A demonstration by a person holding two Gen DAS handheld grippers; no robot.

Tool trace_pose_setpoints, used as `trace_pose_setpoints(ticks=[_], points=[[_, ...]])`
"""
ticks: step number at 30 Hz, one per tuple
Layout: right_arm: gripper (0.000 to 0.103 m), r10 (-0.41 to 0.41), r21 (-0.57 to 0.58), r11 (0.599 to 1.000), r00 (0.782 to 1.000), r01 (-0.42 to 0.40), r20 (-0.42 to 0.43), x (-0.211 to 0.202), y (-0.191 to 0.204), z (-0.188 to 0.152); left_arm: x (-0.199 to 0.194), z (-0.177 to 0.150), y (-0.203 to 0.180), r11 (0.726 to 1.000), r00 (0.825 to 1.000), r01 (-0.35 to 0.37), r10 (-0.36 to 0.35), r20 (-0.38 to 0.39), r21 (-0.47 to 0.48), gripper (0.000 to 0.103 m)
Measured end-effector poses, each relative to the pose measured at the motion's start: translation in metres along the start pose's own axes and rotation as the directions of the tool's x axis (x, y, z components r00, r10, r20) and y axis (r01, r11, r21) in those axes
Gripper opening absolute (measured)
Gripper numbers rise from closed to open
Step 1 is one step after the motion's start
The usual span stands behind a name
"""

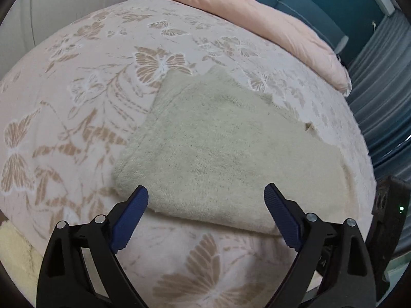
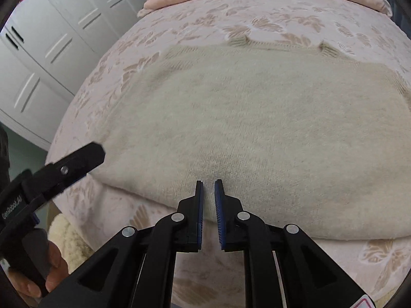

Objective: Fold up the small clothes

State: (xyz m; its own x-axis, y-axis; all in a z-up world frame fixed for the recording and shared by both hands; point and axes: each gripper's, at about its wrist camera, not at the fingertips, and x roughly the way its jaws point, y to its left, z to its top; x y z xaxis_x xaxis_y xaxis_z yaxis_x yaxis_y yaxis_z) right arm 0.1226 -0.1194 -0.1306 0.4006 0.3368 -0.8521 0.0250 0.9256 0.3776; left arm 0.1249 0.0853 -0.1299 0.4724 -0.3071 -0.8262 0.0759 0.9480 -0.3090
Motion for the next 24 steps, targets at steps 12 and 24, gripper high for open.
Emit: trace_pose_setpoints(ticks=[12, 24], points=[[0.059, -0.333, 0.263, 0.924, 0.921, 0.276, 0.204, -0.105, -0.186, 0.049, 0.013, 0.039, -0.011, 0.998, 0.998, 0.057, -0.057, -0.001, -0.036, 0.091], [0.008, -0.287, 0.303, 0.919, 0.955, 0.253, 0.075, -0.035, -0.271, 0.126, 0.120, 0.121, -0.026, 0.975, 0.972, -0.216, 0.220, -0.082, 0.059, 0.091]])
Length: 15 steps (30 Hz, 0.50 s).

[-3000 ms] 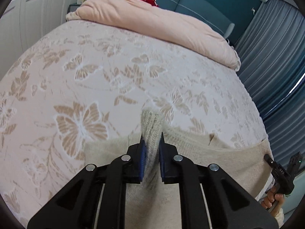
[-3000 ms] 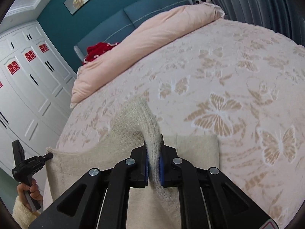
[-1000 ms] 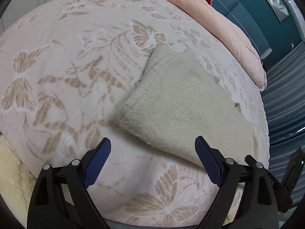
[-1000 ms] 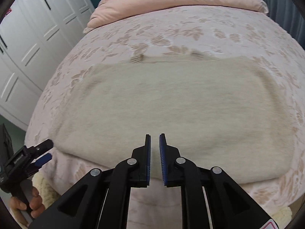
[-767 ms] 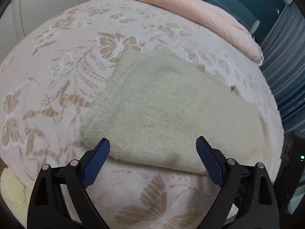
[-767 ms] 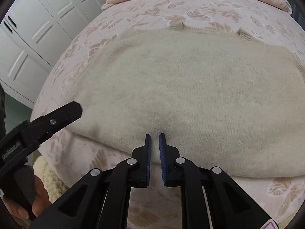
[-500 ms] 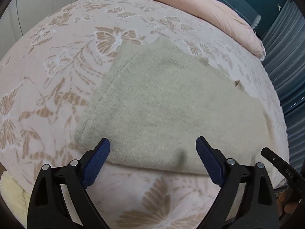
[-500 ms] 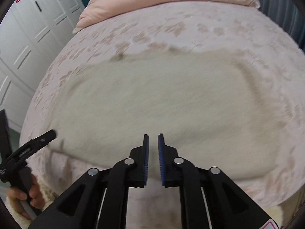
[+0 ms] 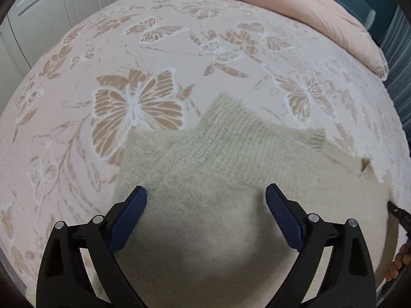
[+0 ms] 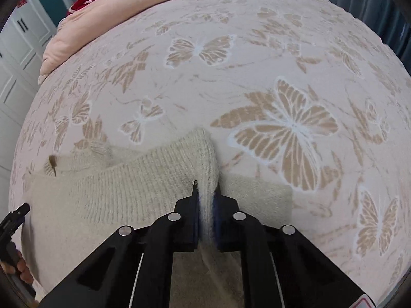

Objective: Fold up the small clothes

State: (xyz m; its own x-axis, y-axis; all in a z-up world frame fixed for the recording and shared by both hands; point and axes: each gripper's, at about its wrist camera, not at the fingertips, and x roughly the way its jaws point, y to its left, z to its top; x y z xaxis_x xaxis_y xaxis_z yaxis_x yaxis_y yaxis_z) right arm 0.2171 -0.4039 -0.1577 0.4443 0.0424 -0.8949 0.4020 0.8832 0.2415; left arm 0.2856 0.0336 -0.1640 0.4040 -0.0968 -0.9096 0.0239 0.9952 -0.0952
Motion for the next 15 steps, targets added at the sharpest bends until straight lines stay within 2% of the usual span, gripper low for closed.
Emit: trace_pose_setpoints(ticks=[2, 4, 5, 6, 7, 8, 10, 12, 14, 15], points=[[0.008, 0.042, 0.008, 0.999, 0.993, -0.043, 0.106, -0.029, -0.004, 0.007, 0.007, -0.001, -0.005, 0.997, 0.999, -0.045, 0.045, 0.007, 0.055, 0.092], [0.008, 0.056, 0.043, 0.997, 0.984, -0.064, 0.168, -0.042, -0.019, 0.012, 0.013, -0.002, -0.007, 0.994, 0.997, -0.071, 0.069, 0.018, 0.081, 0.094], [0.009, 0.028, 0.045, 0.998, 0.987, -0.036, 0.157, -0.033, -0.026, 0.013, 0.016, -0.002, -0.007, 0.994, 0.997, -0.076, 0.075, 0.018, 0.081, 0.096], [0.009, -0.022, 0.032, 0.999, 0.995, 0.019, 0.100, -0.013, -0.030, 0.013, 0.018, -0.001, -0.008, 0.993, 0.996, -0.084, 0.083, 0.020, 0.081, 0.098], [0.008, -0.106, 0.009, 0.994, 0.994, 0.106, 0.020, 0.013, -0.035, 0.011, 0.021, 0.000, -0.009, 0.992, 0.995, -0.097, 0.095, 0.022, 0.083, 0.098], [0.006, -0.181, -0.012, 0.983, 0.982, 0.181, -0.051, 0.034, -0.040, 0.006, 0.022, 0.000, -0.009, 0.991, 0.994, -0.107, 0.105, 0.027, 0.084, 0.098], [0.006, -0.154, 0.027, 0.988, 0.988, 0.153, 0.020, 0.018, -0.042, 0.001, 0.023, 0.000, -0.009, 0.991, 0.994, -0.110, 0.107, 0.036, 0.082, 0.098], [0.013, -0.098, 0.086, 0.992, 0.988, 0.088, 0.123, -0.020, -0.035, -0.005, 0.023, -0.001, -0.008, 0.990, 0.994, -0.107, 0.103, 0.044, 0.088, 0.098], [0.015, -0.004, 0.055, 0.998, 0.982, -0.007, 0.190, -0.054, -0.010, -0.014, 0.022, -0.003, -0.008, 0.990, 0.993, -0.106, 0.101, 0.059, 0.093, 0.098], [0.015, 0.045, 0.020, 0.999, 0.980, -0.050, 0.196, -0.063, 0.008, -0.021, 0.022, -0.003, -0.009, 0.990, 0.993, -0.109, 0.104, 0.063, 0.093, 0.098]])
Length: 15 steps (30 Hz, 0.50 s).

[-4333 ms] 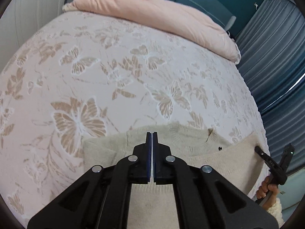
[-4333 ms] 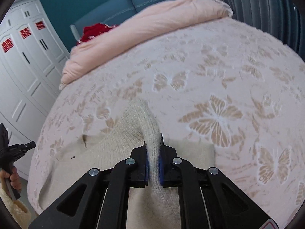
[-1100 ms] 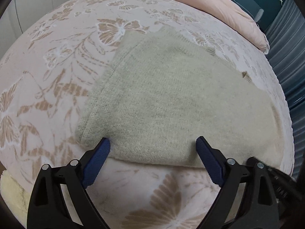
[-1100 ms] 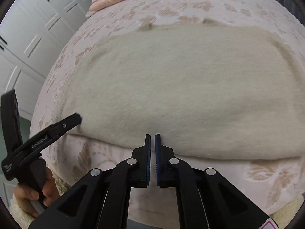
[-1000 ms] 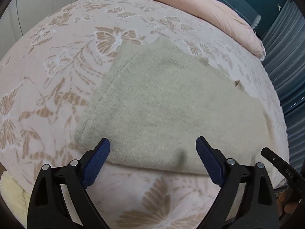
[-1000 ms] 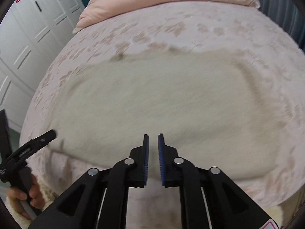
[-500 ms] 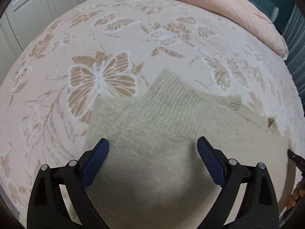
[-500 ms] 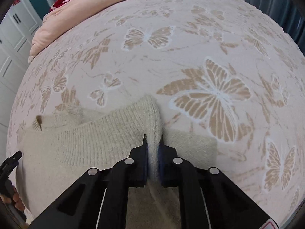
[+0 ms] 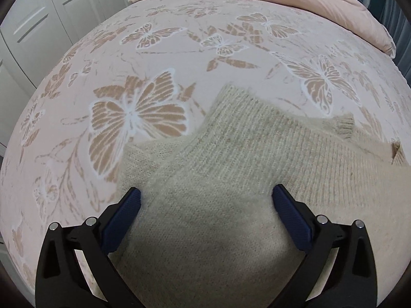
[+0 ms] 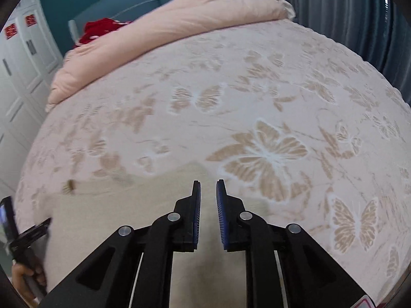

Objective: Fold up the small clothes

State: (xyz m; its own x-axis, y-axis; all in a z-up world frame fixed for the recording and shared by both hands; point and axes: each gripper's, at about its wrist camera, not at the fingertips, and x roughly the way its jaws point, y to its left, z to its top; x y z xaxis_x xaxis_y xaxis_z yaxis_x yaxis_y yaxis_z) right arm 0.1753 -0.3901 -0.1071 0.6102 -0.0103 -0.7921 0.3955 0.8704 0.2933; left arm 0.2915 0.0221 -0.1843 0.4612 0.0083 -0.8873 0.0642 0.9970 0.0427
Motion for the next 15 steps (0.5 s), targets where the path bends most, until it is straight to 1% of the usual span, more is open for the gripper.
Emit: trace_pose_setpoints(ticks=[1, 2, 3, 4, 5, 6, 7, 8, 9, 10, 11, 12, 13, 14, 15], points=[[0.015, 0.054, -0.036, 0.998, 0.998, -0.054, -0.015, -0.005, 0.022, -0.008, -0.003, 0.000, -0.001, 1.000, 1.000, -0.003, 0.003, 0.003, -0.002, 0.098], [0.015, 0.092, -0.077, 0.992, 0.995, -0.096, -0.048, -0.003, 0.045, -0.017, -0.008, -0.001, 0.000, 1.000, 1.000, 0.000, 0.000, 0.007, -0.005, 0.098], [0.015, 0.120, -0.121, 0.984, 0.989, -0.130, -0.091, 0.003, 0.069, -0.029, -0.015, -0.003, 0.001, 1.000, 1.000, 0.011, -0.011, 0.014, -0.016, 0.098], [0.015, 0.137, -0.167, 0.973, 0.982, -0.159, -0.133, 0.011, 0.091, -0.042, -0.024, -0.006, 0.005, 0.999, 0.999, 0.036, -0.036, 0.018, -0.031, 0.098], [0.015, 0.131, -0.218, 0.961, 0.976, -0.168, -0.174, 0.024, 0.111, -0.056, -0.035, -0.012, 0.010, 0.996, 0.997, 0.070, -0.069, 0.022, -0.049, 0.098], [0.016, 0.108, -0.262, 0.950, 0.966, -0.170, -0.233, 0.041, 0.128, -0.070, -0.046, -0.019, 0.016, 0.992, 0.994, 0.103, -0.102, 0.027, -0.067, 0.098], [0.016, 0.075, -0.290, 0.945, 0.961, -0.154, -0.266, 0.055, 0.139, -0.083, -0.057, -0.027, 0.024, 0.986, 0.990, 0.140, -0.138, 0.032, -0.091, 0.098], [0.017, 0.044, -0.306, 0.945, 0.972, -0.115, -0.229, 0.058, 0.145, -0.088, -0.068, -0.037, 0.034, 0.977, 0.984, 0.176, -0.173, 0.036, -0.118, 0.098], [0.017, 0.030, -0.303, 0.948, 0.973, -0.100, -0.228, 0.057, 0.148, -0.087, -0.078, -0.048, 0.044, 0.969, 0.980, 0.201, -0.198, 0.038, -0.144, 0.098], [0.017, 0.026, -0.269, 0.958, 0.968, -0.096, -0.250, 0.053, 0.148, -0.081, -0.086, -0.059, 0.055, 0.960, 0.975, 0.222, -0.219, 0.040, -0.169, 0.098], [0.017, 0.068, -0.212, 0.969, 0.962, -0.127, -0.265, 0.044, 0.146, -0.074, -0.093, -0.071, 0.067, 0.951, 0.970, 0.244, -0.240, 0.043, -0.190, 0.098], [0.017, 0.157, -0.146, 0.969, 0.949, -0.202, -0.273, 0.033, 0.143, -0.068, -0.100, -0.085, 0.081, 0.939, 0.965, 0.263, -0.258, 0.053, -0.221, 0.098], [0.017, 0.219, -0.103, 0.962, 0.939, -0.253, -0.265, 0.022, 0.142, -0.065, -0.104, -0.097, 0.092, 0.929, 0.962, 0.272, -0.266, 0.057, -0.252, 0.098], [0.017, 0.221, -0.104, 0.962, 0.942, -0.253, -0.252, 0.012, 0.145, -0.064, -0.106, -0.110, 0.104, 0.915, 0.960, 0.277, -0.273, 0.053, -0.293, 0.098], [0.017, 0.205, -0.130, 0.962, 0.947, -0.242, -0.245, 0.006, 0.152, -0.065, -0.105, -0.123, 0.114, 0.895, 0.957, 0.281, -0.286, 0.039, -0.347, 0.098]])
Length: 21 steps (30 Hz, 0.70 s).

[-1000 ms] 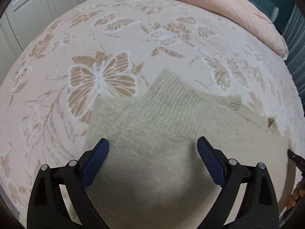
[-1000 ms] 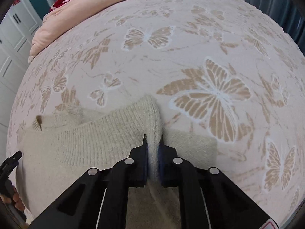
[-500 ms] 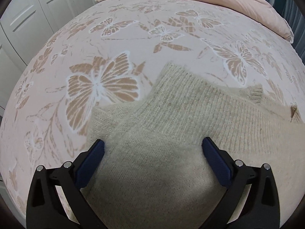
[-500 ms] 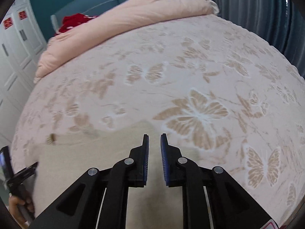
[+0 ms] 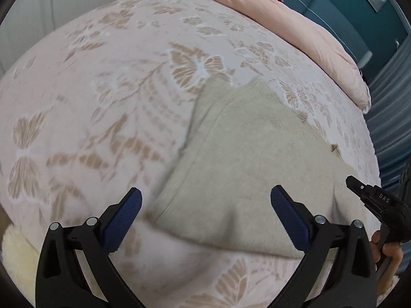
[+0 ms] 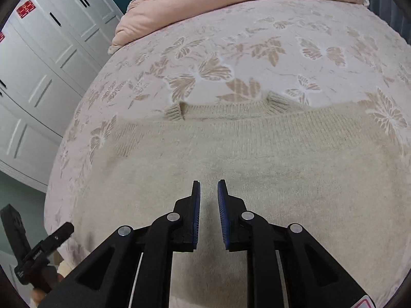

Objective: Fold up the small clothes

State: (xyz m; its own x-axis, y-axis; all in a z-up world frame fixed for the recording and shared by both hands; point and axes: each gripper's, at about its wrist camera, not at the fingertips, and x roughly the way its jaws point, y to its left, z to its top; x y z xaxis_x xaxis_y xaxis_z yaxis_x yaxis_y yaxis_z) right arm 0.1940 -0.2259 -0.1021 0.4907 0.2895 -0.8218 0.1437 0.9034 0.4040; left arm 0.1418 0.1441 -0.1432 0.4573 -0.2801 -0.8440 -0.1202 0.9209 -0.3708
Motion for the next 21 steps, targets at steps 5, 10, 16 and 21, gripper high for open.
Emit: trace_pose_setpoints(ticks=[5, 10, 16, 21], points=[[0.017, -0.038, -0.032, 0.999, 0.998, 0.037, -0.052, 0.026, 0.021, -0.005, 0.018, -0.023, 0.022, 0.982, 0.995, 0.050, -0.064, -0.074, -0.184, 0.098], [0.018, -0.070, -0.034, 0.997, 0.991, 0.066, -0.118, 0.063, 0.021, -0.015, 0.039, -0.006, 0.002, 0.959, 0.982, 0.159, -0.177, -0.058, -0.234, 0.098], [0.018, -0.048, -0.022, 0.999, 0.992, 0.046, -0.114, 0.063, 0.015, -0.016, 0.030, 0.024, -0.006, 0.922, 0.959, 0.280, -0.282, 0.030, -0.268, 0.028], [0.018, -0.050, -0.039, 0.998, 0.995, 0.047, -0.086, 0.065, 0.016, -0.018, -0.030, 0.039, -0.070, 0.930, 0.925, 0.365, -0.357, 0.129, -0.045, 0.024]])
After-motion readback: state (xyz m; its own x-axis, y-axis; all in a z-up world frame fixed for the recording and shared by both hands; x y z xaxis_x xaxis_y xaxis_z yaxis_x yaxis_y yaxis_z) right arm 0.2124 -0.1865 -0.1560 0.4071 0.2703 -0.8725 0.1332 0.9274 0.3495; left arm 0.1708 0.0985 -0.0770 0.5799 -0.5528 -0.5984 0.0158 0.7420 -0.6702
